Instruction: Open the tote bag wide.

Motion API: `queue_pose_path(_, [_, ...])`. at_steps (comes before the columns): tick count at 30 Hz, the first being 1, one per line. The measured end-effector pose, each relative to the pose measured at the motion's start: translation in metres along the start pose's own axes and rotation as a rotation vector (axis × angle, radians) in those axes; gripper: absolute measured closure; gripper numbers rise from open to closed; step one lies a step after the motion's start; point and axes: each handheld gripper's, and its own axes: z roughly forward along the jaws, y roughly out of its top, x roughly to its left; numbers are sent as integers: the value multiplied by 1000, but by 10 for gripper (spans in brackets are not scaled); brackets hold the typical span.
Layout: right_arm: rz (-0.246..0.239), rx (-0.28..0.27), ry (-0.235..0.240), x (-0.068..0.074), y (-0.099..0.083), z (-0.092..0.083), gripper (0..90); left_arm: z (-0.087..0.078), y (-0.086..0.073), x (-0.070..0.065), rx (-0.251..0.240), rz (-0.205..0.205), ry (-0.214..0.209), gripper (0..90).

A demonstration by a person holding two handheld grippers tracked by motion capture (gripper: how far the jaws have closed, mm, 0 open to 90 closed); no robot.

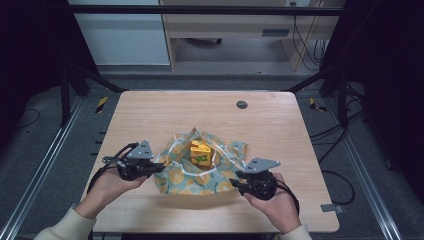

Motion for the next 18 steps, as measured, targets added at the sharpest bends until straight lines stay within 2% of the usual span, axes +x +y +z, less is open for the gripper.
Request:
queue_pose_path(3, [1, -4, -14, -2, 7, -2, 596, 1, 0, 0, 5, 2, 0, 900])
queue_pose_path(4, [-3, -14, -26, -5, 14, -2, 581, 1, 0, 0, 5, 2, -1, 900])
queue_pose_path(9, [1, -27, -24, -10, 30, 5, 560, 3, -1, 1, 11, 1, -1, 900])
queue_pose_path(18, [-7, 3, -30, -13, 61, 35, 465, 6, -3, 4, 32, 0, -4, 900])
